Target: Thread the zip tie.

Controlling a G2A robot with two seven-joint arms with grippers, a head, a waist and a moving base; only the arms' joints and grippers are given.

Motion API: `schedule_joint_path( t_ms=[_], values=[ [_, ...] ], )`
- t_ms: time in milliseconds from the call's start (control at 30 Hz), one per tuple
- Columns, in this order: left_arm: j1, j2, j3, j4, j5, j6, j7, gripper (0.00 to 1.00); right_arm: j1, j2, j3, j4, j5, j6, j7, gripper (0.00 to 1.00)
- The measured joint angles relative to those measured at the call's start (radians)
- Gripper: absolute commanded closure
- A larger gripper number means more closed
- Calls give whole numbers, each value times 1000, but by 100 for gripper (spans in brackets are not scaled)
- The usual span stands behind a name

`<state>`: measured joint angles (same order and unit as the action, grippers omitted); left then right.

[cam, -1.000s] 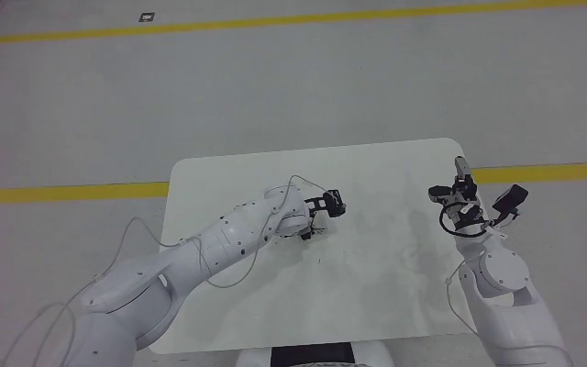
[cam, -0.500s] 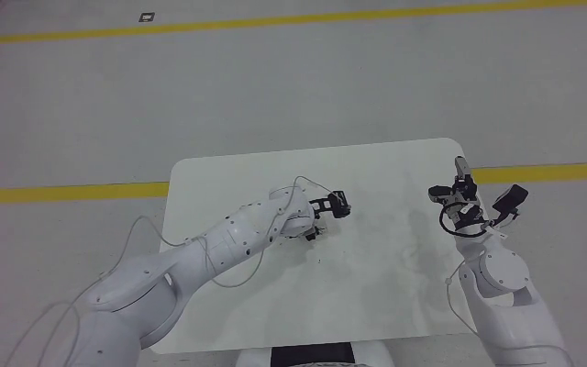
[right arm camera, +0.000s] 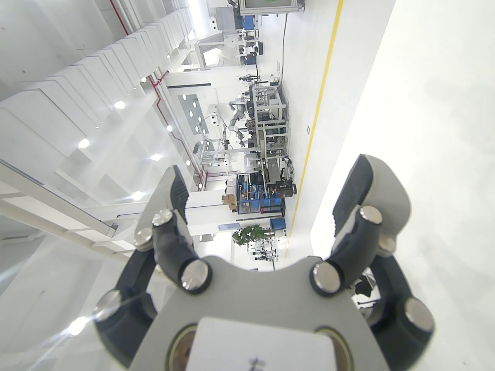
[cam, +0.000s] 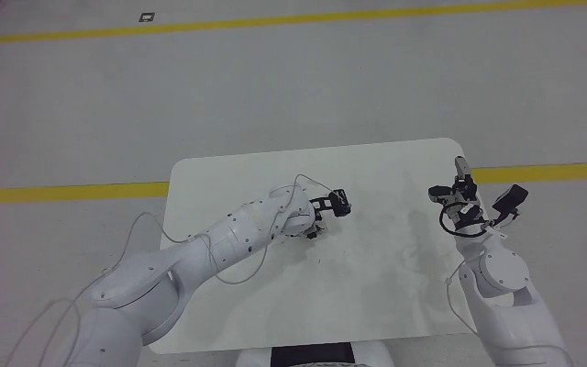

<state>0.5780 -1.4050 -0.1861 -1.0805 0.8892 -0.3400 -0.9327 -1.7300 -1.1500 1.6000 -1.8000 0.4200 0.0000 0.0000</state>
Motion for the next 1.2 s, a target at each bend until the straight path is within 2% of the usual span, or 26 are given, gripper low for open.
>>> schedule_joint_path(
  t_ms=[33, 67, 233, 400, 533, 633, 767, 867, 1067, 1200],
  values=[
    [-1, -1, 3, 3, -3, 0, 1, 97, 0, 0, 0, 0, 0, 0, 0, 0],
    [-3, -2, 6, 6, -6, 0, 3, 100, 0, 0, 0, 0, 0, 0, 0, 0],
    [-10, -7, 16, 24, -21, 0, 7, 100, 0, 0, 0, 0, 0, 0, 0, 0],
    [-15, -7, 16, 23, -23, 0, 6, 100, 0, 0, 0, 0, 0, 0, 0, 0],
    [-18, 1, 6, 5, -21, 0, 2, 100, 0, 0, 0, 0, 0, 0, 0, 0],
    [-14, 15, -10, -32, -19, 7, -5, 100, 0, 0, 0, 0, 0, 0, 0, 0],
    [1, 44, -39, -101, -13, 26, -23, 100, 0, 0, 0, 0, 0, 0, 0, 0],
    [18, 75, -66, -163, -4, 41, -42, 100, 0, 0, 0, 0, 0, 0, 0, 0],
    [70, 145, -130, -305, 41, 81, -85, 100, 0, 0, 0, 0, 0, 0, 0, 0],
    [118, 198, -189, -414, 78, 104, -113, 100, 0, 0, 0, 0, 0, 0, 0, 0]
  ],
)
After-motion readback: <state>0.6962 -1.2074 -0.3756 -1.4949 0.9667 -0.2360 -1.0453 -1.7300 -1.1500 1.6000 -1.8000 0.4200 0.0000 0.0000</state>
